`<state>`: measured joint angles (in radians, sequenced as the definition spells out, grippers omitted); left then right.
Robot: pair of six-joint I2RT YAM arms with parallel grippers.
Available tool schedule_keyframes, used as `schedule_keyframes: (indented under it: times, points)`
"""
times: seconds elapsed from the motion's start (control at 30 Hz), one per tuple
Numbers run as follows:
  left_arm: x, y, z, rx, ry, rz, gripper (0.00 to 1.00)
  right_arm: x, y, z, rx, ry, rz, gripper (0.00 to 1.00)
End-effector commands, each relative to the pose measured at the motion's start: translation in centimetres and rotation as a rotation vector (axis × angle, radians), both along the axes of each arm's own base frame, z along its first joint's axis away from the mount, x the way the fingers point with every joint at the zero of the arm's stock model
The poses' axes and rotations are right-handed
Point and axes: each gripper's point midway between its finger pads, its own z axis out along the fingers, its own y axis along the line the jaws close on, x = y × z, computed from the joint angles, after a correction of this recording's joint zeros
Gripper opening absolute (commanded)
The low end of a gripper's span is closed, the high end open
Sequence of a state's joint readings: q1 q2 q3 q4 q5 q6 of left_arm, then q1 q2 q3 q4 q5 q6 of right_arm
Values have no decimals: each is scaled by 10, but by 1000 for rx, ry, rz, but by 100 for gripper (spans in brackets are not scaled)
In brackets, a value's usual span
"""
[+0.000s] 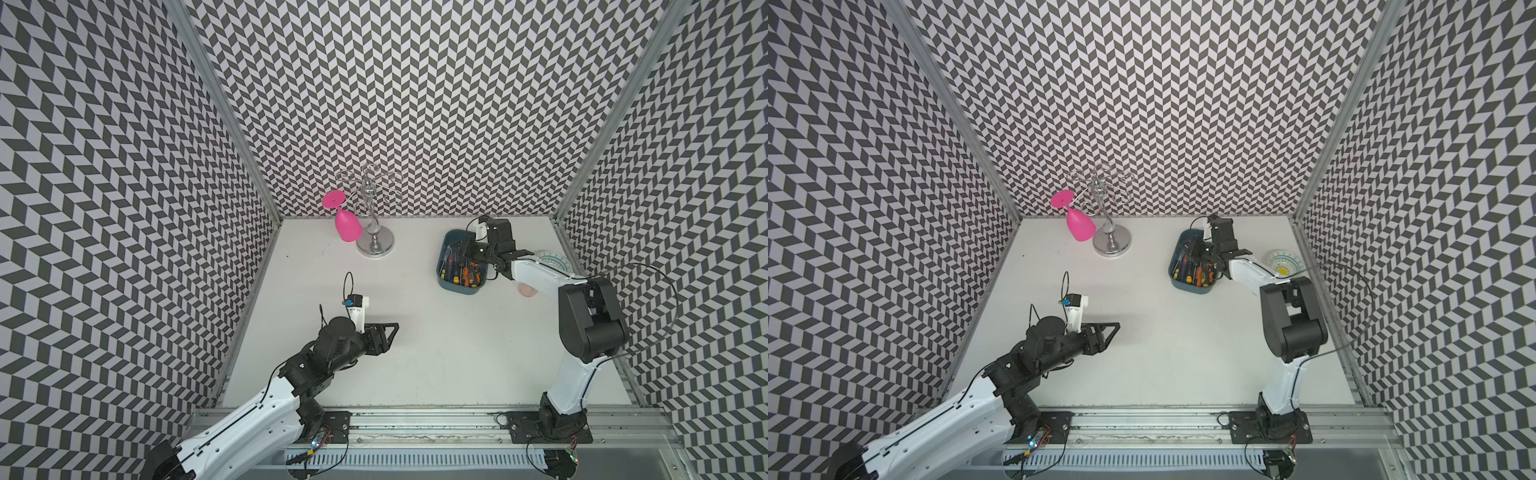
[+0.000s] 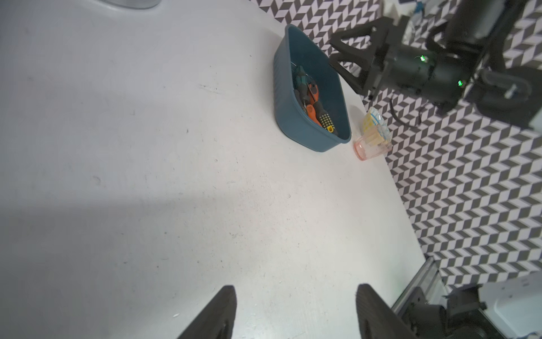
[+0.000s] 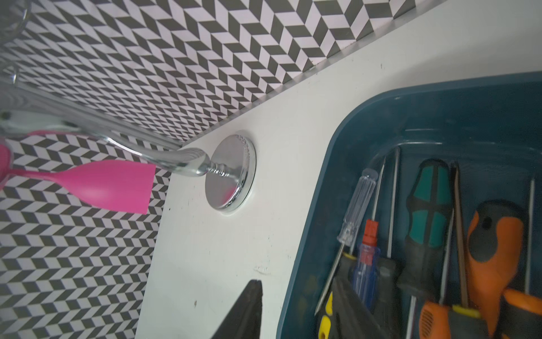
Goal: Put the screwdriver on the desktop into the storage box
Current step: Place the screwdriver in the storage box, then reset both arms
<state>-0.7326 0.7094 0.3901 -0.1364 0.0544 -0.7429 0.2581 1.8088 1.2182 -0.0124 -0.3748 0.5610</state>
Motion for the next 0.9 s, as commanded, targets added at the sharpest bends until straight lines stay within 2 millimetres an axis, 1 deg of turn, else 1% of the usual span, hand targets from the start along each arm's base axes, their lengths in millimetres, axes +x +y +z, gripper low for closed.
schedule_keyframes:
  times: [0.0, 0.07, 0.1, 0.13, 0.17, 0.2, 0.33, 0.4, 0.47, 0.6, 0.73, 0.8, 0.87]
  points:
    - [19, 0, 20, 20, -40, 50, 71, -19, 7, 25, 6, -84, 43, 46]
    - [28, -1, 19, 55, -28, 75, 76, -32, 4, 29, -2, -90, 49, 47]
    - [35, 2, 17, 82, -15, 103, 84, -40, 1, 29, -7, -94, 47, 87]
    - [41, 5, 17, 105, -7, 136, 87, -46, -1, 29, -10, -98, 47, 100]
    - [47, 8, 16, 133, 4, 164, 96, -54, -4, 31, -16, -106, 45, 100]
    - [53, 10, 16, 157, 11, 186, 100, -61, -7, 30, -28, -109, 41, 100]
    - [72, 21, 24, 204, -4, 267, 100, -84, -24, 33, -75, -141, 8, 99]
    - [82, 29, 31, 206, -19, 306, 100, -95, -33, 37, -94, -163, -22, 100]
    - [93, 42, 38, 220, -28, 356, 100, -103, -42, 41, -112, -192, -53, 100]
    - [113, 66, 50, 300, -66, 425, 100, -113, -69, 47, -165, -245, -171, 100]
    - [130, 88, 46, 462, -80, 490, 100, -117, -96, 59, -223, -303, -307, 100]
    - [140, 105, 44, 524, -92, 535, 100, -118, -114, 67, -250, -333, -397, 99]
    - [148, 123, 42, 547, -106, 578, 100, -120, -128, 75, -284, -371, -467, 99]
